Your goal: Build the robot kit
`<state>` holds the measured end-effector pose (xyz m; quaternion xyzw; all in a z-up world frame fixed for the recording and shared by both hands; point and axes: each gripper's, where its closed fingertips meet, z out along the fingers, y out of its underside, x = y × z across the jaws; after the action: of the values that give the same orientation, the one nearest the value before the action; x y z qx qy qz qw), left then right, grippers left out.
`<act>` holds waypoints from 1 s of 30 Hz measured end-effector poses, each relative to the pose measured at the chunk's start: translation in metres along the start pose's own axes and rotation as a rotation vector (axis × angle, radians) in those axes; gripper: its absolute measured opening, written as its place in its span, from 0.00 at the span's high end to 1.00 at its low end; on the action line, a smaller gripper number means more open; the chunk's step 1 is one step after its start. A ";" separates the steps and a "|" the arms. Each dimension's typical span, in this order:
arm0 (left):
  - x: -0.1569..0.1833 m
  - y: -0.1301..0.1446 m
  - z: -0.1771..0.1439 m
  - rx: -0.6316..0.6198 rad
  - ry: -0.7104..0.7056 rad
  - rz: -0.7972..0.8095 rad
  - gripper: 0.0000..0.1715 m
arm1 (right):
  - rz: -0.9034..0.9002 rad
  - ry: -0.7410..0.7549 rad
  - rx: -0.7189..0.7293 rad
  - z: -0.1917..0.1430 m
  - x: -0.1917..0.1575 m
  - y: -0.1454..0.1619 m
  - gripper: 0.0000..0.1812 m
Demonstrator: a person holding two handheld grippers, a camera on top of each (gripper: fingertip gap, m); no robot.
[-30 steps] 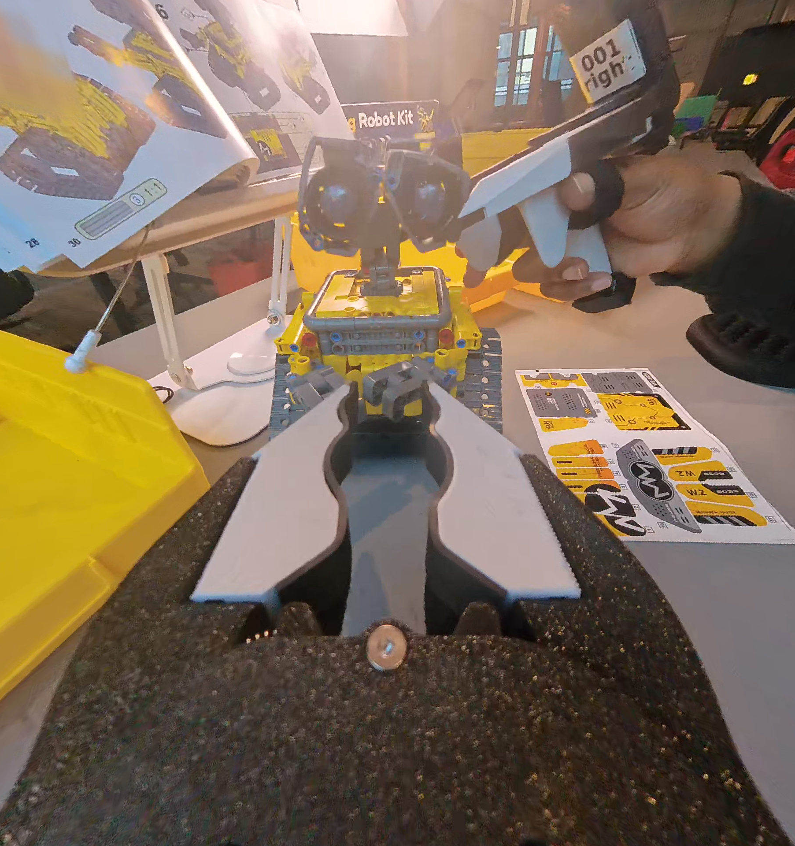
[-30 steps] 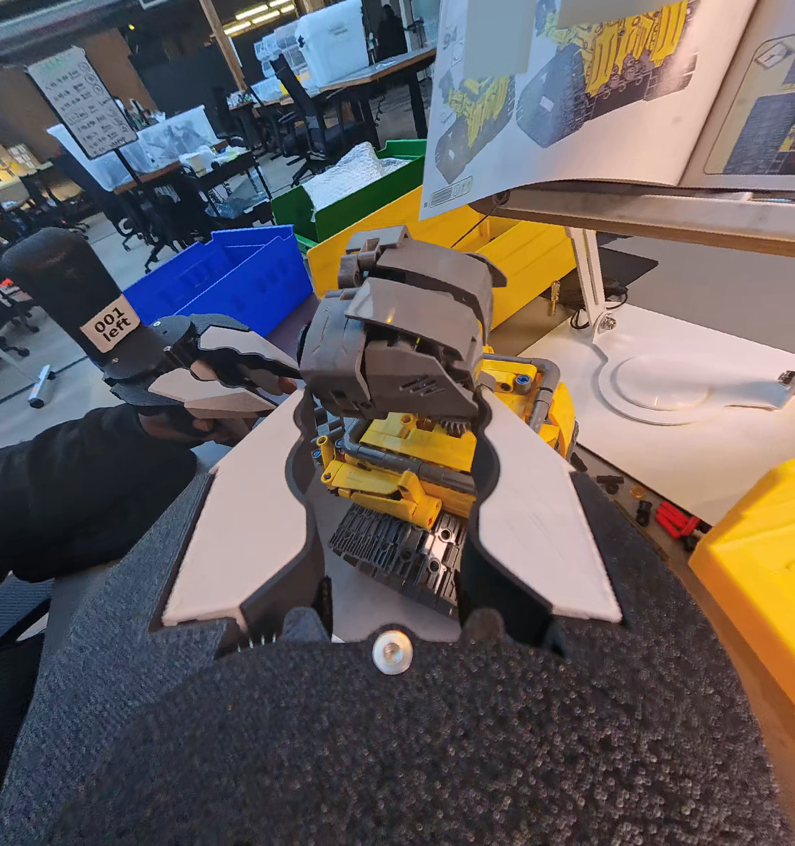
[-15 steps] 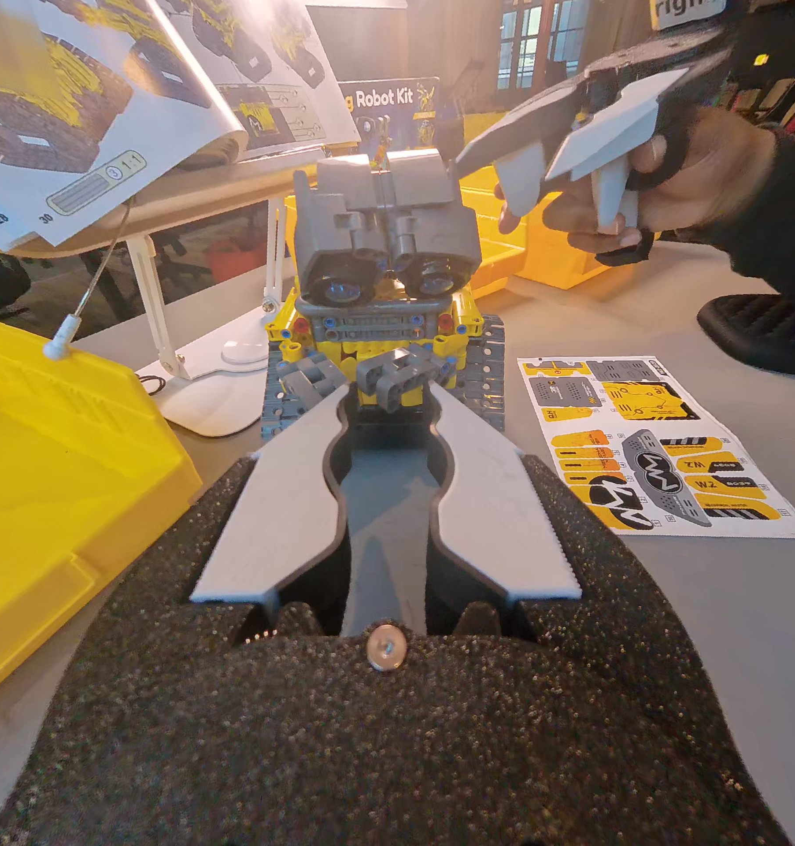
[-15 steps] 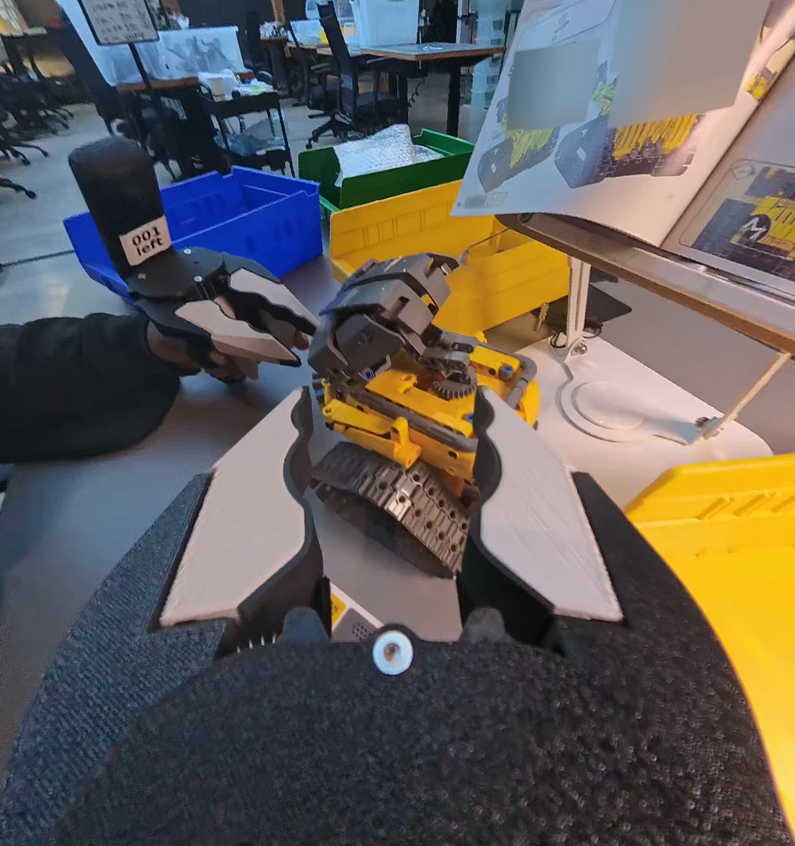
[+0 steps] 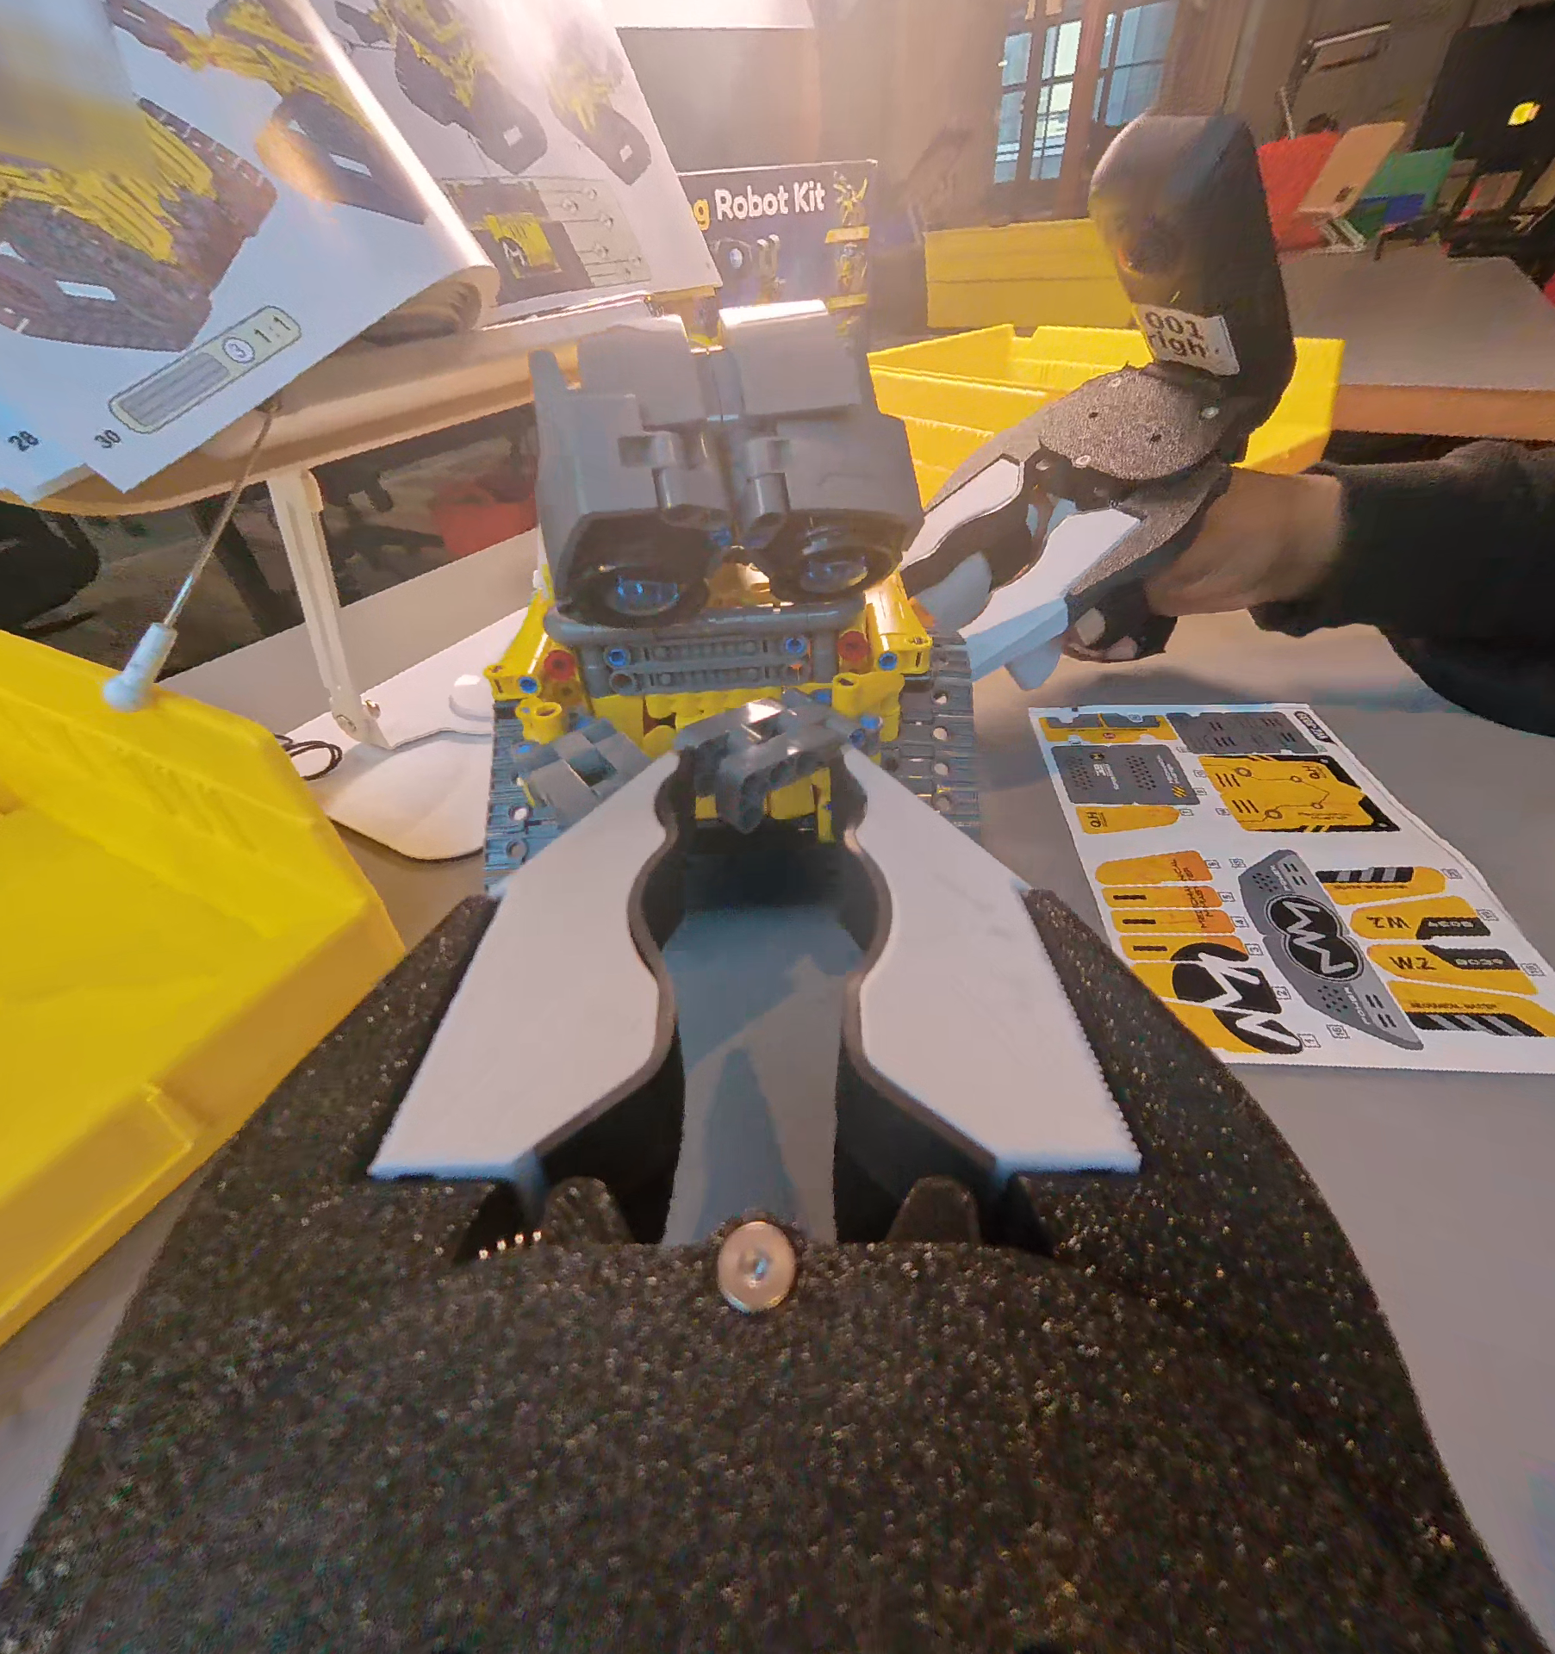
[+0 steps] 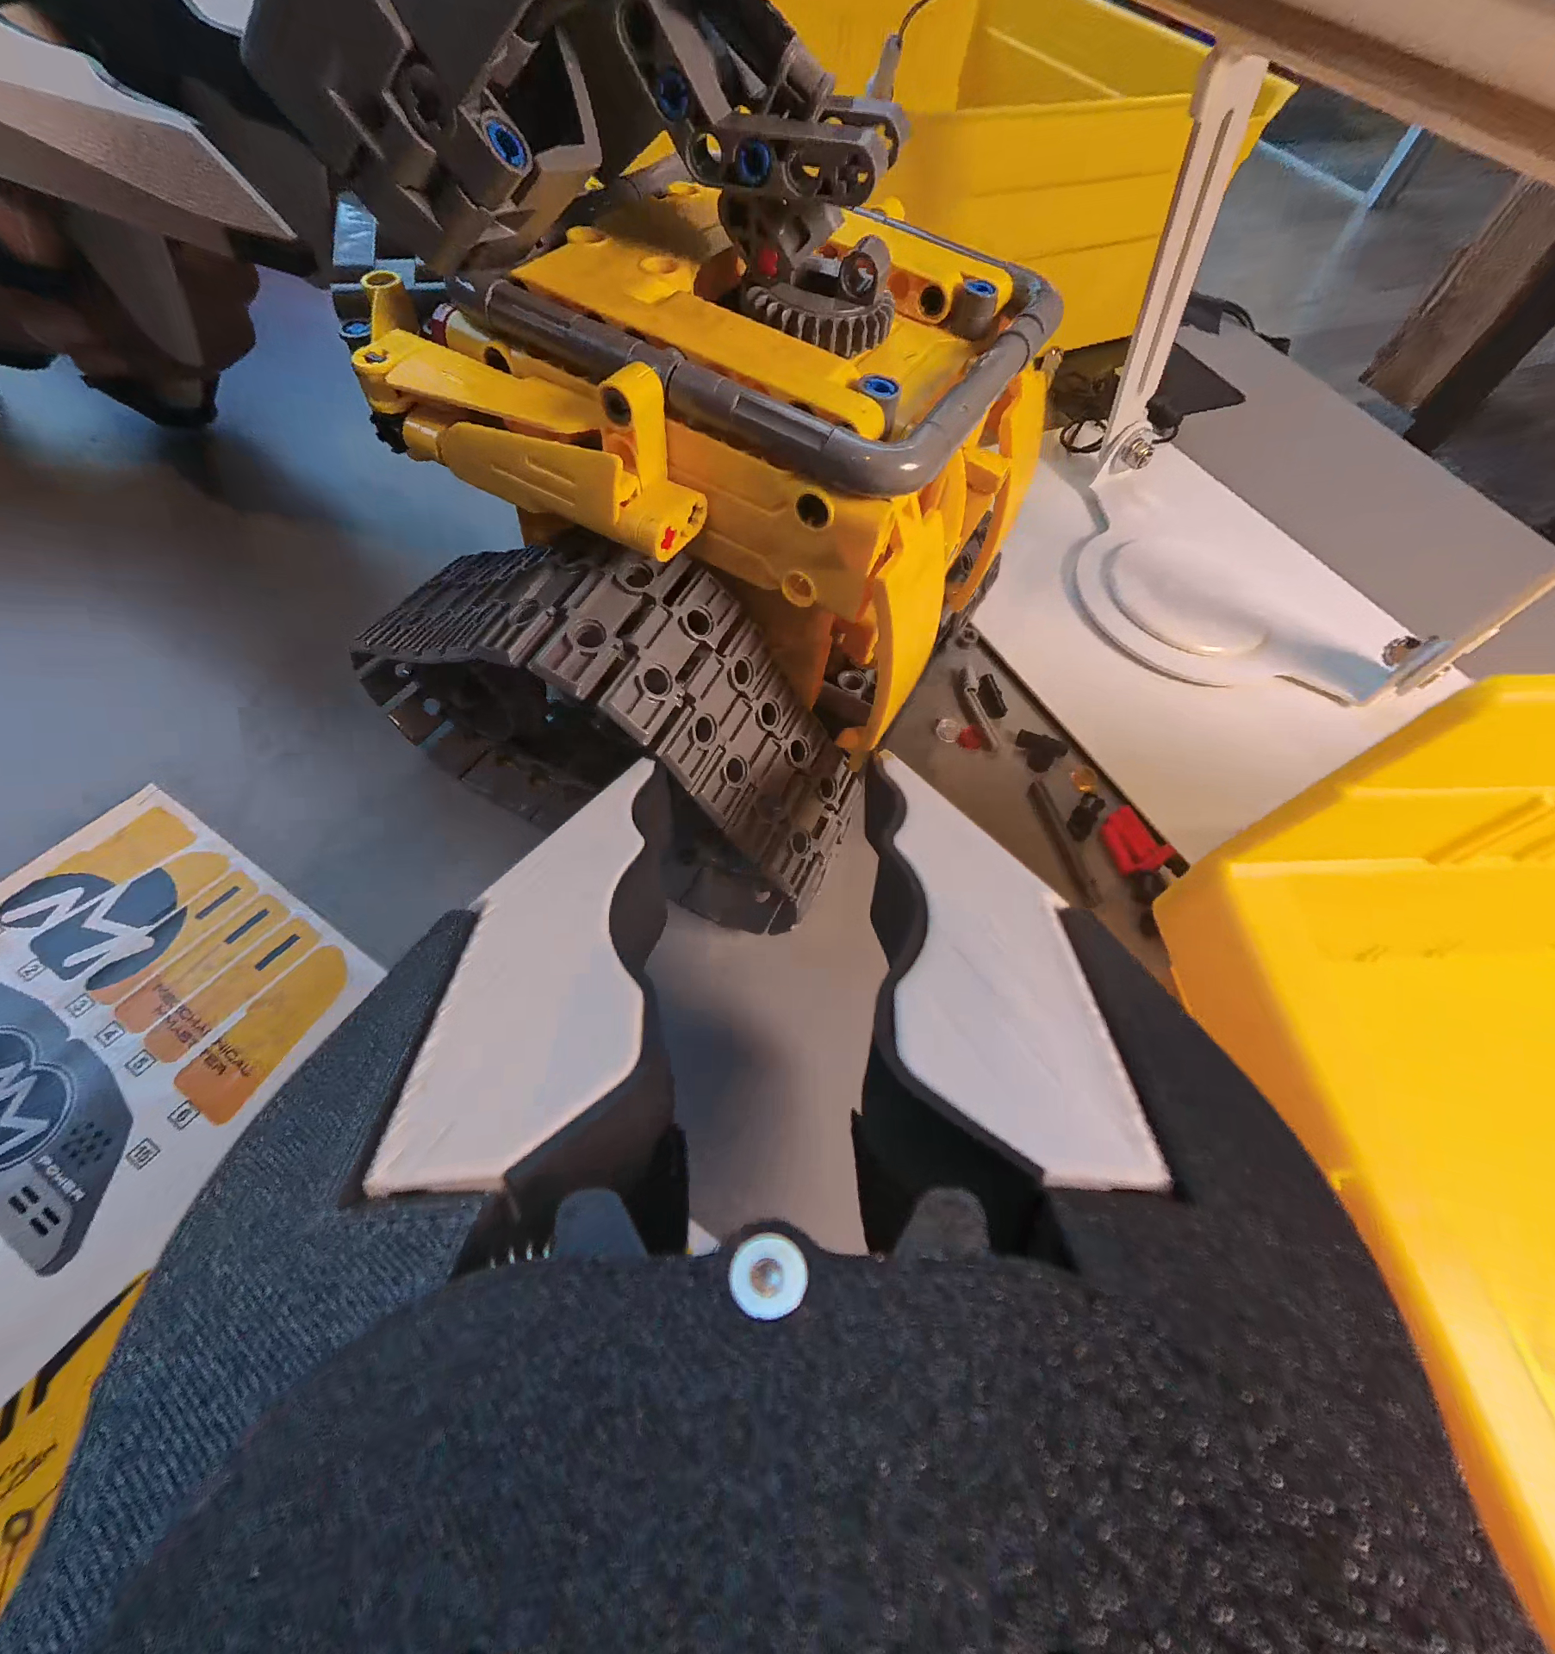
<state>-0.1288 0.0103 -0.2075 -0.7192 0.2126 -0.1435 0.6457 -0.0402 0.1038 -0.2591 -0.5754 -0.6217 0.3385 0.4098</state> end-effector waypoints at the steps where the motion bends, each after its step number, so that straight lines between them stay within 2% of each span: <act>1: -0.002 0.000 0.000 0.003 -0.006 -0.003 0.83 | -0.005 0.007 0.002 0.003 0.002 -0.001 0.78; 2: -0.003 0.000 -0.001 0.005 -0.007 -0.007 0.84 | -0.004 -0.002 -0.002 0.005 0.000 -0.001 0.84; 4: -0.003 0.000 -0.001 0.004 -0.006 -0.012 0.84 | -0.002 0.004 0.004 0.007 -0.002 -0.001 0.87; 8: -0.003 -0.003 -0.003 0.011 -0.021 0.015 0.84 | -0.023 0.005 0.017 -0.005 -0.004 -0.005 0.83; 13: -0.006 -0.011 -0.007 0.052 -0.035 -0.004 0.79 | -0.008 -0.022 0.105 -0.047 -0.003 -0.024 0.80; 17: -0.004 -0.016 -0.008 0.079 -0.023 -0.015 0.74 | -0.071 -0.152 0.078 -0.075 -0.021 -0.034 0.72; 20: 0.000 -0.016 -0.007 0.085 -0.004 -0.019 0.71 | -0.108 -0.305 -0.058 -0.082 -0.046 -0.007 0.67; 25: -0.003 -0.010 -0.004 0.069 -0.004 -0.035 0.71 | -0.090 -0.481 -0.354 -0.066 -0.078 0.056 0.52; 27: -0.004 -0.010 -0.004 0.067 -0.009 -0.035 0.71 | -0.145 -0.489 -0.471 -0.064 -0.083 0.076 0.47; 30: -0.006 -0.011 -0.006 0.070 -0.018 -0.035 0.72 | -0.205 -0.465 -0.522 -0.065 -0.087 0.080 0.47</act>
<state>-0.1352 0.0090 -0.1952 -0.7009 0.1892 -0.1558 0.6698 0.0529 0.0228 -0.3124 -0.5031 -0.8181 0.2473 0.1285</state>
